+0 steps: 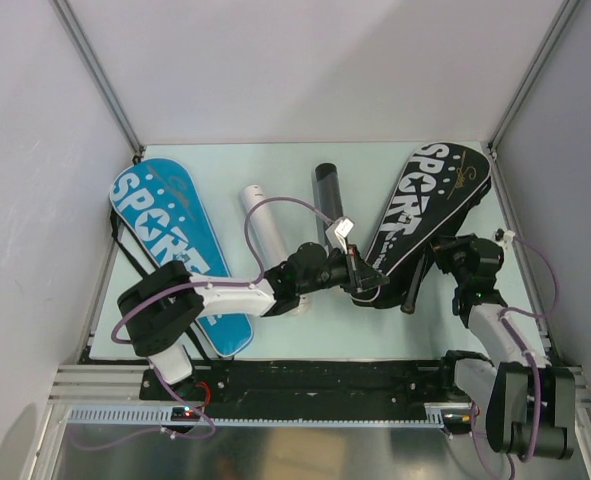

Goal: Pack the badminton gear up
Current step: Place the racket in the racket bag.

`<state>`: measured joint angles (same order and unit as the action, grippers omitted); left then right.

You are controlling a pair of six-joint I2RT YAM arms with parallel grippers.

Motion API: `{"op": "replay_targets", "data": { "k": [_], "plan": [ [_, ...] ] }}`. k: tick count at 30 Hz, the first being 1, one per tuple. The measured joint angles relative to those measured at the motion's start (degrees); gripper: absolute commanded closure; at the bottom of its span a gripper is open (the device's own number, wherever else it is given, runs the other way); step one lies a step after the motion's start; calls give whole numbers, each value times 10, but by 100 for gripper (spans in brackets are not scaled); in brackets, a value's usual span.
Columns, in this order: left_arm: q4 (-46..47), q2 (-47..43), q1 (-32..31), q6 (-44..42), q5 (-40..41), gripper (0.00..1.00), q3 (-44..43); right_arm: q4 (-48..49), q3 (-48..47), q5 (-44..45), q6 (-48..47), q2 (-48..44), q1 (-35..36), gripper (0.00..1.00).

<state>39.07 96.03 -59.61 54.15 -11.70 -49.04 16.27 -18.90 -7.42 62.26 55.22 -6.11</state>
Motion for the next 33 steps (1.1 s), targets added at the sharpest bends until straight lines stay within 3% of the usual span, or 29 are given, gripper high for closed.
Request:
{"op": "replay_targets", "data": {
  "k": [18,21,28,33],
  "plan": [
    [29,0,-13,30,34,100,1,156,-41,153,11,193,115,98],
    [29,2,-13,30,41,100,1,159,-50,176,7,206,132,87],
    [37,10,-15,39,25,100,1,98,-70,208,-19,177,140,49],
    [55,10,-12,45,17,100,1,-26,-84,187,-54,83,127,38]
  ]
}}
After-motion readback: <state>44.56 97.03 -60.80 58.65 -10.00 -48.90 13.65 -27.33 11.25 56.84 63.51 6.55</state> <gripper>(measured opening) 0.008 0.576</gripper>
